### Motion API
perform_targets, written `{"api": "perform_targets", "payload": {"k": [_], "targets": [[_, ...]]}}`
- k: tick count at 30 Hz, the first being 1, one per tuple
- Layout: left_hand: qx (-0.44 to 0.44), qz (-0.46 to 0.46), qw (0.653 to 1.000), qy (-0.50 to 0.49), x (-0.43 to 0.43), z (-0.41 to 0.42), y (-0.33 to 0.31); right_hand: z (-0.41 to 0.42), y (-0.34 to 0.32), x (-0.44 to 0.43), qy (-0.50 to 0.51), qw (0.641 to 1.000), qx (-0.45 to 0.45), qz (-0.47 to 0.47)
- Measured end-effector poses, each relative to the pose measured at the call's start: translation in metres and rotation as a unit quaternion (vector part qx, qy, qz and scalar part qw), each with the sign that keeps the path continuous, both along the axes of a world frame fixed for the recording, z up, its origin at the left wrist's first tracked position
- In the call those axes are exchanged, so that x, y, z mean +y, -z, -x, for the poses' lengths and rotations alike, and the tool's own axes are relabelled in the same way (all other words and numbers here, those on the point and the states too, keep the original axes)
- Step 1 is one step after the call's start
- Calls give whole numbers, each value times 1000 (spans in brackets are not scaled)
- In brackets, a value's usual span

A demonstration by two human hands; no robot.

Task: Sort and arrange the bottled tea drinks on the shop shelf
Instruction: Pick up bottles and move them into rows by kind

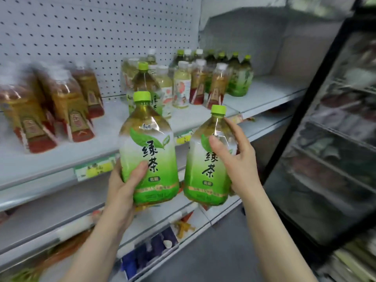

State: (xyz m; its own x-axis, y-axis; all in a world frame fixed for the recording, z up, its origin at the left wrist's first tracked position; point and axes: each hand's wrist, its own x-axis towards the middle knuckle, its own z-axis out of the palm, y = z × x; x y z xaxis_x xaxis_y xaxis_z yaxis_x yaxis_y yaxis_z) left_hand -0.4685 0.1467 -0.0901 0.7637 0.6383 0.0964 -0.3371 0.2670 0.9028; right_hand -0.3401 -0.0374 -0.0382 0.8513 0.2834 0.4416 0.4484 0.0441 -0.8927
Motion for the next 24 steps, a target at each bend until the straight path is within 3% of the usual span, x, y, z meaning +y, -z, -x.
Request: {"api": "perform_targets", "payload": {"k": [11, 18, 24], "targets": [[7, -34, 999, 33, -59, -159, -16, -149, 3, -66, 82, 997, -3, 12], [-65, -23, 998, -3, -54, -270, -44, -266, -22, -62, 80, 996, -36, 23], [-75, -34, 994, -65, -46, -330, -63, -359, -49, -50, 56, 997, -50, 3]]}}
